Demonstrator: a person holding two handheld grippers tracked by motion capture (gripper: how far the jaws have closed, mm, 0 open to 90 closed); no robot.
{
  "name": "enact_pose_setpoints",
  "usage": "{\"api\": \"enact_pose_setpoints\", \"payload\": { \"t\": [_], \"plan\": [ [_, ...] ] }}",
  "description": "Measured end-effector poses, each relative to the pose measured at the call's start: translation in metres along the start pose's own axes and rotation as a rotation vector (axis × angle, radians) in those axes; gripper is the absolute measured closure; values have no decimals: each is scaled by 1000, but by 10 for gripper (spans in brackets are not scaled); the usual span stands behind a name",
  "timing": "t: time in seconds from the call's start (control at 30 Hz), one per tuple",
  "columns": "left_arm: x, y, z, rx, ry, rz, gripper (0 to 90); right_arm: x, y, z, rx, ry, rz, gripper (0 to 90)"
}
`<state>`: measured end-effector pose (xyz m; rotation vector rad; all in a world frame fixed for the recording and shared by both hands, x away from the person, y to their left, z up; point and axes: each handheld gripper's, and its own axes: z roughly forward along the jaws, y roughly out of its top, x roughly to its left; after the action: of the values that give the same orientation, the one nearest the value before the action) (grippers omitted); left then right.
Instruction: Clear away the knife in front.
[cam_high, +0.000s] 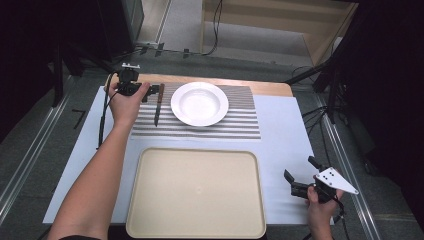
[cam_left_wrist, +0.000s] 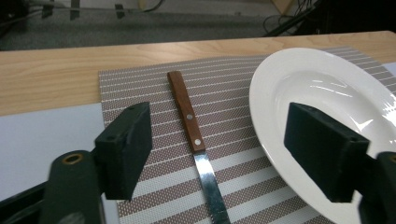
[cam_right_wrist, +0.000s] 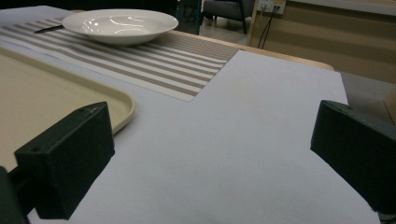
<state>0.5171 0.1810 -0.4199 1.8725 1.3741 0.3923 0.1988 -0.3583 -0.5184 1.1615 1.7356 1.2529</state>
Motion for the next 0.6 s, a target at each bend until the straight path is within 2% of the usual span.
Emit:
{"api": "enact_pose_setpoints", "payload": {
  "t": [0.13, 0.2, 0.23, 0.3, 0.37, 0.53, 0.57, 0.6],
  "plan": [
    [-3, 6, 15, 79, 35, -7, 307, -1, 0, 0, -1, -2, 6, 0],
    [-3, 8, 22, 101, 41, -31, 355, -1, 0, 0, -1, -2, 5, 0],
    [-2, 8, 25, 115, 48, -35, 399, -1, 0, 0, -1, -2, 8, 0],
    [-3, 8, 33, 143, 65, -42, 414, -1, 0, 0, -1, -2, 8, 0],
    [-3, 7, 40, 162, 78, -46, 476, -1, 0, 0, -1, -1, 8, 0],
    [-2, 7, 53, 216, 74, -52, 518, -1, 0, 0, -2, 1, 9, 0],
    [-2, 7, 55, 225, 66, -52, 575, -1, 0, 1, -2, 2, 8, 0],
    [-2, 7, 57, 229, 75, -57, 575, -1, 0, 1, -2, 2, 8, 0]
  ]
}}
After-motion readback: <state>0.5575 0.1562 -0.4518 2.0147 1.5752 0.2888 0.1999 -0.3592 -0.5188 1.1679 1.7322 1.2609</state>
